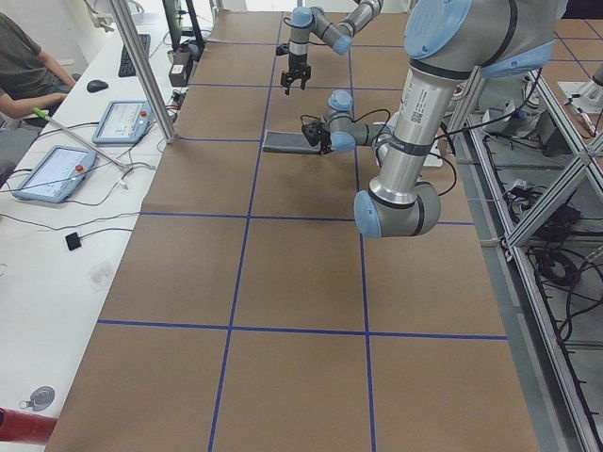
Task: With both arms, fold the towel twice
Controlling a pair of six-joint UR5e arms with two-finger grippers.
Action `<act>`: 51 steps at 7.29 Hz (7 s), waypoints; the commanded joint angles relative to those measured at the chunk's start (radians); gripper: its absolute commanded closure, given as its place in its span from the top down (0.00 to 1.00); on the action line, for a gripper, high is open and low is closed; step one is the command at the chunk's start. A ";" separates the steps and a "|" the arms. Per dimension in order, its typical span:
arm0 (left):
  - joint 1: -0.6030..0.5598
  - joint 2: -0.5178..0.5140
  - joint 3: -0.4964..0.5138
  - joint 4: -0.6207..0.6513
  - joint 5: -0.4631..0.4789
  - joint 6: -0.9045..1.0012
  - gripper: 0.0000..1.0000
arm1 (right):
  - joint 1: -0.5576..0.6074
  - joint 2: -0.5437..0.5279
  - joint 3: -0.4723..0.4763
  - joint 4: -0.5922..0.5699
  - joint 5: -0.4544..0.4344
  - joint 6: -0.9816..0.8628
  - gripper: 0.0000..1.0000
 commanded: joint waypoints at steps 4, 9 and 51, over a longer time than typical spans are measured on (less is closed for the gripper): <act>-0.002 0.009 -0.008 0.004 -0.003 0.003 0.84 | -0.002 0.003 0.000 0.001 0.000 0.002 1.00; -0.002 0.011 -0.010 0.007 -0.003 0.001 0.57 | -0.003 0.010 0.003 -0.002 0.000 0.009 1.00; -0.426 -0.063 0.154 -0.148 -0.277 0.167 1.00 | -0.071 0.291 -0.441 0.320 -0.168 -0.622 0.67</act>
